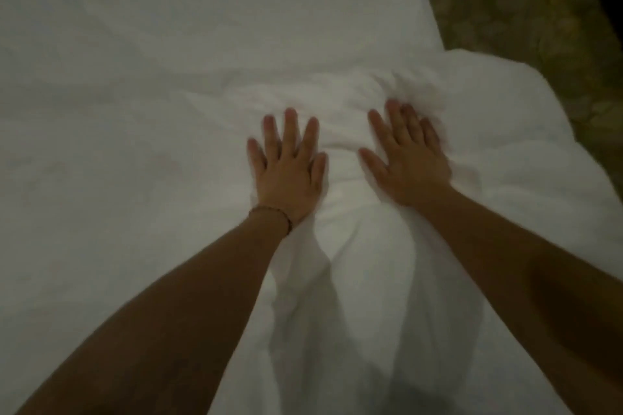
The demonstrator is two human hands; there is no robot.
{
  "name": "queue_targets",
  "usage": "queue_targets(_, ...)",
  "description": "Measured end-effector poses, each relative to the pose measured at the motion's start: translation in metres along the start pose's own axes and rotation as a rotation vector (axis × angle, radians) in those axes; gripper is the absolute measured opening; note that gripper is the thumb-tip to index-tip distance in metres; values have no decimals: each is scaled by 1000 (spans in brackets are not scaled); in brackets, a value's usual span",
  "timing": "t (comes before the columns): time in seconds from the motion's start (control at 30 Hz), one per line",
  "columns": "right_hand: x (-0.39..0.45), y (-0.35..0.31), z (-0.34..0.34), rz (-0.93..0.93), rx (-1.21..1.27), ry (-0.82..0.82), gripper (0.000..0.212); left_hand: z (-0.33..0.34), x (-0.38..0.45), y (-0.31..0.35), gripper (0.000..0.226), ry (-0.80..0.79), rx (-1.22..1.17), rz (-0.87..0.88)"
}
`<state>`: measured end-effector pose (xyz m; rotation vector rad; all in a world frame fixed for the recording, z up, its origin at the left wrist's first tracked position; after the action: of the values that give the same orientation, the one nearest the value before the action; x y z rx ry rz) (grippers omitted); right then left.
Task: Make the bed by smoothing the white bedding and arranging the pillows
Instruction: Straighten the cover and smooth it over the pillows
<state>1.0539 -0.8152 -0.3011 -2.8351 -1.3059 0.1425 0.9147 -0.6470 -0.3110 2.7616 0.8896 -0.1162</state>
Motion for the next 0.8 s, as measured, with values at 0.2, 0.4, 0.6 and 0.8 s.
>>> queue_targets(0.2,-17,-5,-4,123,2,-10,71,2,-28,10,63,-45,-75,10)
queue_targets(0.4,-73,-5,-4,-36,4,-39,64,11,-47,14,60,-32,-65,13)
queue_targets(0.6,-124,112,1,325,-60,-221,68,15,-49,-9,62,-41,3,-50)
queue_targets(0.8,-64,37,-31,226,85,-4,65,10,-53,62,59,-17,-212,-37)
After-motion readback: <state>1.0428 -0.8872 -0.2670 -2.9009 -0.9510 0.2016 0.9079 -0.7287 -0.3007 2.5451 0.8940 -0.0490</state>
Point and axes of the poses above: each hand's wrist, its own x-axis towards the middle knuckle, its own z-axis out of the palm, y = z × x, the point moved 2 cm from there along x, towards the middle knuckle, and after that the axes turned 4 degrees about -z, right-handed, at the moved point
